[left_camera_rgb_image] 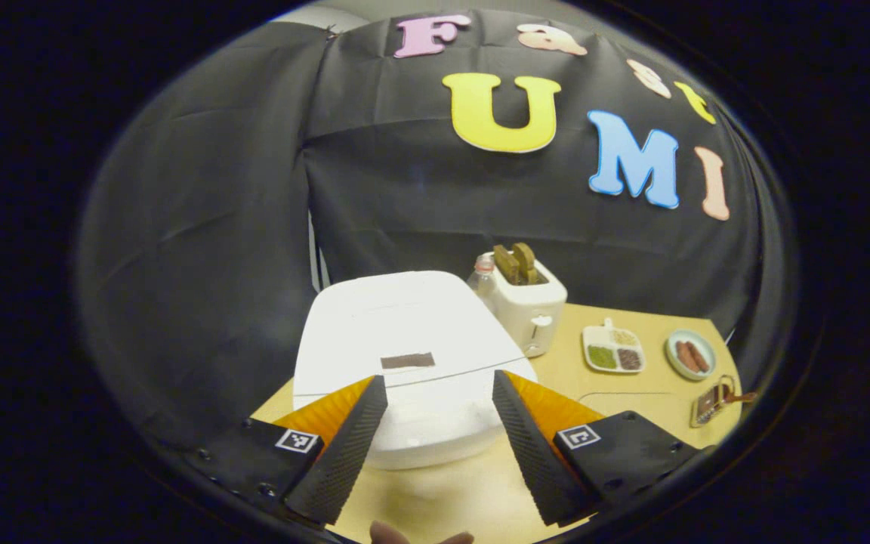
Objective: Close the left gripper, press the button to open the rice cooker; take a wooden spoon from the chopstick holder with the right hand, scoop a spoonful of rice and pour it into the rice cooker, then put the wooden spoon back into the chopstick holder.
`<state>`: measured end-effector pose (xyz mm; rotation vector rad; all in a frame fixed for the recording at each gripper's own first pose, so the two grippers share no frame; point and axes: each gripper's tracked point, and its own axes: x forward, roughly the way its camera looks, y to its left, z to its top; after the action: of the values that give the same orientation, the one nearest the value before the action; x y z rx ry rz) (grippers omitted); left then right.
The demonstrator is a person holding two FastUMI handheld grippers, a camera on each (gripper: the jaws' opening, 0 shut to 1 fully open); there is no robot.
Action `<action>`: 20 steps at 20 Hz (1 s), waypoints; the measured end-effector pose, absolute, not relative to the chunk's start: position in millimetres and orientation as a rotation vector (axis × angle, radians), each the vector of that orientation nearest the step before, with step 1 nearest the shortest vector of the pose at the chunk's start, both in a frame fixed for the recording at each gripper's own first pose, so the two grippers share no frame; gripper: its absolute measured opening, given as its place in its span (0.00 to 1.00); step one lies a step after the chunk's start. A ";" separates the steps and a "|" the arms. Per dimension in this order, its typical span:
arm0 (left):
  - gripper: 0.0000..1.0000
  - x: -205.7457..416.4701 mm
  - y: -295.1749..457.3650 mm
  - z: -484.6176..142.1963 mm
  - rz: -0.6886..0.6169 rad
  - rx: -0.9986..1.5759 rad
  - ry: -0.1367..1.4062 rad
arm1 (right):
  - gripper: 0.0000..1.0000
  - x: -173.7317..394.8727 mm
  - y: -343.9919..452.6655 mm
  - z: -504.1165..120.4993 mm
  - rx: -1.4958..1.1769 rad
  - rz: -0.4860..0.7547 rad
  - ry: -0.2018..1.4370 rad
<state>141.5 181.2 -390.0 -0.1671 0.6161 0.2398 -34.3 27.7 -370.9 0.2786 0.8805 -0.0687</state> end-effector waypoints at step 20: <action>0.93 -59.2 -41.9 62.2 0.005 -0.068 -0.056 | 0.95 -63.5 -35.0 -10.9 0.073 0.065 -0.024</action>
<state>-59.2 -41.9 62.2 -0.0683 -0.0557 0.0045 -63.5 -35.0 -10.9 0.0733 -0.0236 0.0645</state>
